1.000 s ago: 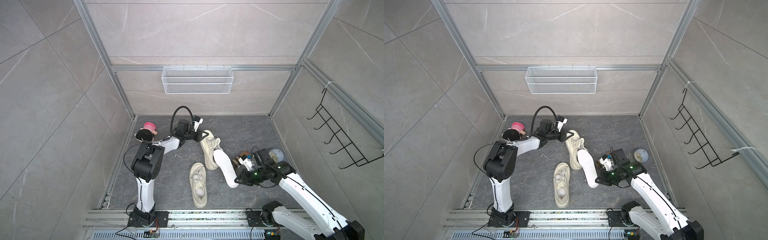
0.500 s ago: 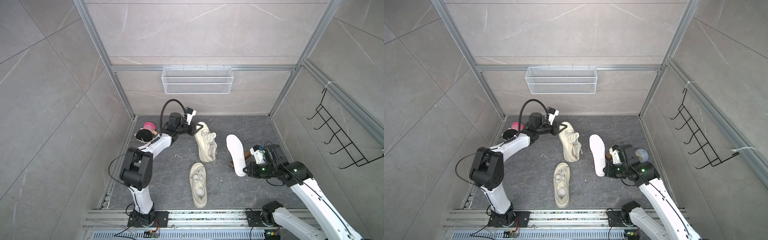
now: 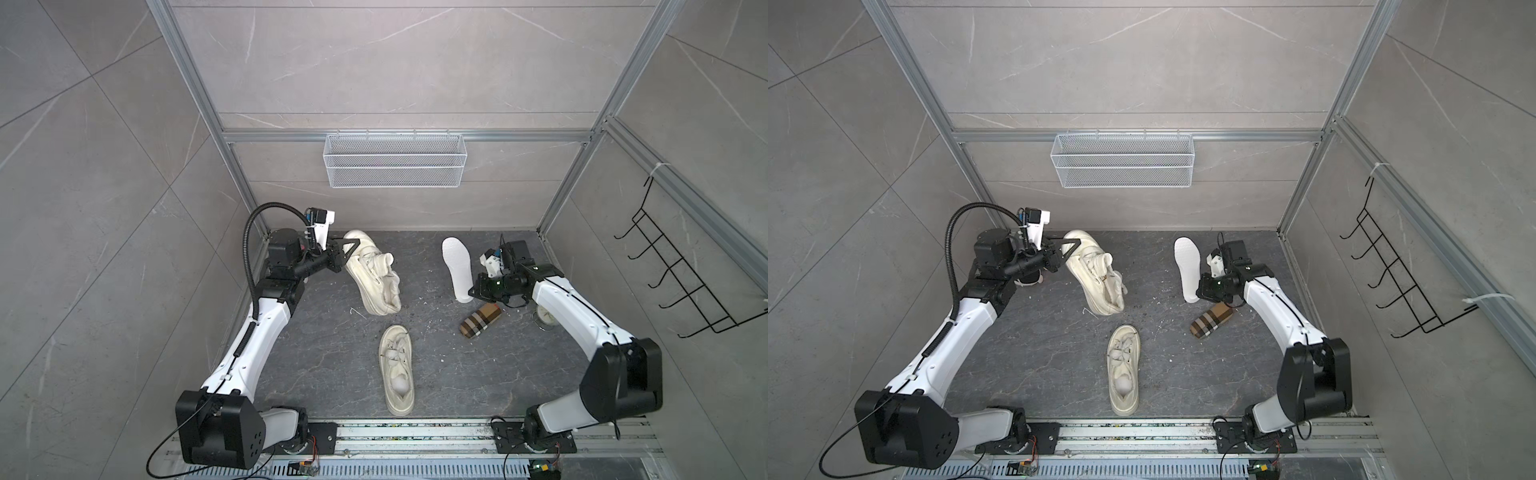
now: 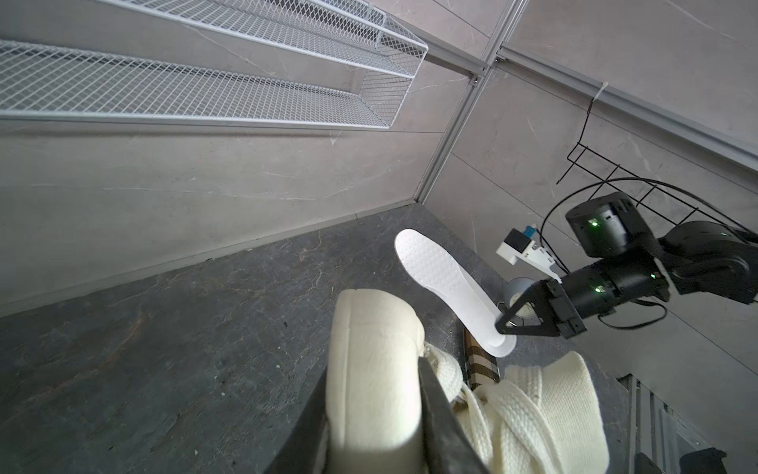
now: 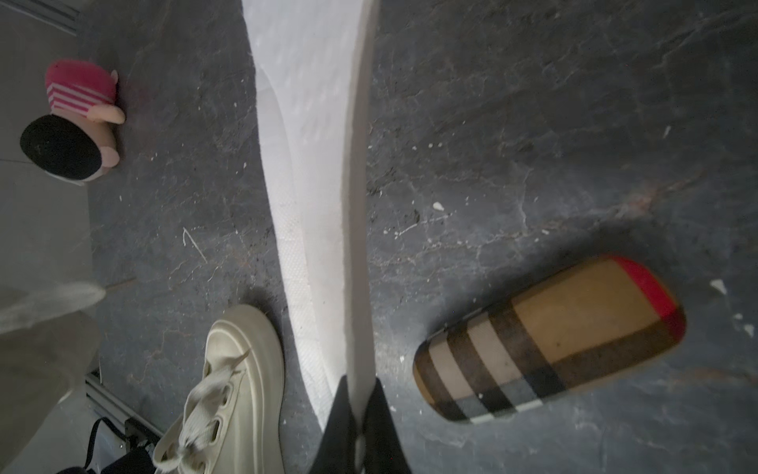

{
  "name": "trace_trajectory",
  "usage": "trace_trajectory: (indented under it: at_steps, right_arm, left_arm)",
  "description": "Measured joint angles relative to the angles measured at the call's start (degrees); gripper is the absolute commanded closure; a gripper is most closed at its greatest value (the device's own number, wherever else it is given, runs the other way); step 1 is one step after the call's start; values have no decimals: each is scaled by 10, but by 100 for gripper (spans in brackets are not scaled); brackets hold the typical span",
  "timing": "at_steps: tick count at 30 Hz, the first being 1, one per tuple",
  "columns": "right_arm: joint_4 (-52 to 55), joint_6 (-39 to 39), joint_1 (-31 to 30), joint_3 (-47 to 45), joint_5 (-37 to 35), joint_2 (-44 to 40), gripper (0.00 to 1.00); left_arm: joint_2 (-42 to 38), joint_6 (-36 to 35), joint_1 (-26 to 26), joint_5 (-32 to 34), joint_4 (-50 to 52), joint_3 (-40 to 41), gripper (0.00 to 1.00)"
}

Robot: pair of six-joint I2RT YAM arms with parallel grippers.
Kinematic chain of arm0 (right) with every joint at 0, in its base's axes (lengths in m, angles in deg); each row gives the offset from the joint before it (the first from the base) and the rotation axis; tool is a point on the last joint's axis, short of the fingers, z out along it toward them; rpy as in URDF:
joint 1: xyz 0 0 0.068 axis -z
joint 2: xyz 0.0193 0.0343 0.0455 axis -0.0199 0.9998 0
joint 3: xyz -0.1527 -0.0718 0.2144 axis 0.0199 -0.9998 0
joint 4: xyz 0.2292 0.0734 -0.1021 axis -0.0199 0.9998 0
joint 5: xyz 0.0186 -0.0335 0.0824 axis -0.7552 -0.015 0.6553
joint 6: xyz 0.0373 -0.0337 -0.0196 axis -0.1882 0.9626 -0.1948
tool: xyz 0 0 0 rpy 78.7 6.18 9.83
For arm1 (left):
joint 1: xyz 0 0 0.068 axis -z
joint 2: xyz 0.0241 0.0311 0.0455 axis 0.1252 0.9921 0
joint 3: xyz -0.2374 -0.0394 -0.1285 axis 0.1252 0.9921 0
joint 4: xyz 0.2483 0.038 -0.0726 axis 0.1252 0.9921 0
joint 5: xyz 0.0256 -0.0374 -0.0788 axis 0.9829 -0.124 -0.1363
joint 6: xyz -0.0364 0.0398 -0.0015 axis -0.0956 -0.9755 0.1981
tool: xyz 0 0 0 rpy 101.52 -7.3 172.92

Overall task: Remove the insole from the shoe
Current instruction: Place the insole at the center of the board.

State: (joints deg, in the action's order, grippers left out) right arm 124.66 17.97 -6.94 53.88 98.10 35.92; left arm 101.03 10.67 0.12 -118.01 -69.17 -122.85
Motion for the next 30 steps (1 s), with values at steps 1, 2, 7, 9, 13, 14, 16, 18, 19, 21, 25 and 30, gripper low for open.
trace_trajectory:
  at_steps: [1,2,7,9,13,14,16,18,19,21,25,30]
  right_arm:
    - [-8,2,8,8,7,20,100]
    - [-14,5,18,19,16,46,100]
    - [-29,13,49,73,50,143,100]
    - [-29,21,52,98,56,178,100]
    - [-21,34,53,145,64,240,100]
    - [-17,39,53,160,66,259,100]
    - [-11,45,53,183,66,288,100]
    - [-3,51,53,198,66,311,96]
    - [0,54,53,203,65,319,92]
    - [6,59,54,206,63,329,82]
    - [18,68,55,209,57,334,61]
    - [17,77,55,198,19,322,36]
  left_arm:
    - [-4,0,-2,0,6,4,100]
    - [-7,0,-3,0,10,8,100]
    - [-15,1,-4,1,34,17,100]
    - [-19,1,-4,2,36,20,100]
    - [-25,2,-4,3,36,20,100]
    - [-26,2,-4,3,36,21,100]
    - [-27,2,-4,3,36,21,100]
    - [-27,2,-4,3,36,22,100]
    - [-28,2,-4,3,36,24,100]
    - [-30,2,-4,3,36,29,100]
    - [-34,3,-4,3,44,35,100]
    - [-36,12,-4,3,46,39,100]
